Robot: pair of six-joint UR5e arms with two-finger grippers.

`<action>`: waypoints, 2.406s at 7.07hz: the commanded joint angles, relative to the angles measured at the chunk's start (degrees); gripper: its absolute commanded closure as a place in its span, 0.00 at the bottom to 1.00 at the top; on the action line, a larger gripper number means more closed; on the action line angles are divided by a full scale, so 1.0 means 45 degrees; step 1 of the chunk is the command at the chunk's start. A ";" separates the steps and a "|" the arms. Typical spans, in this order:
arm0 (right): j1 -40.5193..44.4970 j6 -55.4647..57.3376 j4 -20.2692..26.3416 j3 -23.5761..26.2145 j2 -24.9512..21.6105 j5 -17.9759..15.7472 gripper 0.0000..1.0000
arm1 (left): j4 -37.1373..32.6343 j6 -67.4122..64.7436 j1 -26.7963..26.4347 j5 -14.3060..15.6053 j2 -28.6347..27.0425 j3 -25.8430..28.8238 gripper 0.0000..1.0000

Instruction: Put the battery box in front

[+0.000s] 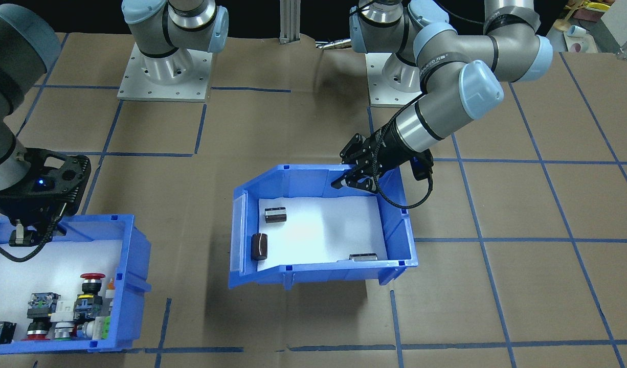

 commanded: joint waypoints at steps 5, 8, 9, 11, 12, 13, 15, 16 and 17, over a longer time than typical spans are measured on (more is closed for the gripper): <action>-0.0670 -0.0673 -0.0148 0.5139 -0.3885 -0.0037 0.94 | 0.3154 -0.1744 -0.1617 -0.0103 -0.3945 0.2374 1.00; -0.0670 -0.0711 -0.0128 0.6997 -0.5491 -0.0155 0.94 | 0.3154 -0.1822 -0.1871 -0.0102 -0.4434 0.2723 0.99; -0.0651 -0.0692 -0.0013 0.7312 -0.6056 -0.0174 0.94 | 0.3058 -0.1784 -0.1872 0.0091 -0.4455 0.3131 0.75; -0.0554 -0.0226 0.0066 0.7975 -0.6840 0.0058 0.94 | 0.2920 -0.2133 -0.1872 0.0151 -0.4533 0.3271 0.12; -0.0321 0.0144 0.0047 0.8540 -0.7287 0.0176 0.94 | 0.2900 -0.2193 -0.1834 0.0519 -0.4320 0.3292 0.06; 0.0281 0.0941 -0.0108 0.9029 -0.7795 0.0506 0.93 | 0.2881 -0.1981 -0.1794 0.1470 -0.3874 0.3504 0.02; 0.2560 0.3239 -0.0730 0.9424 -0.8190 0.0509 0.93 | 0.0592 -0.0023 -0.1639 0.1615 -0.2528 0.3837 0.02; 0.3771 0.4375 -0.1024 0.9424 -0.8152 0.0529 0.93 | -0.0777 0.2159 -0.1135 0.2119 -0.1883 0.3974 0.02; 0.4808 0.5372 -0.1201 0.9424 -0.8093 0.0529 0.93 | -0.2319 0.5120 -0.0782 0.2762 -0.1220 0.4091 0.02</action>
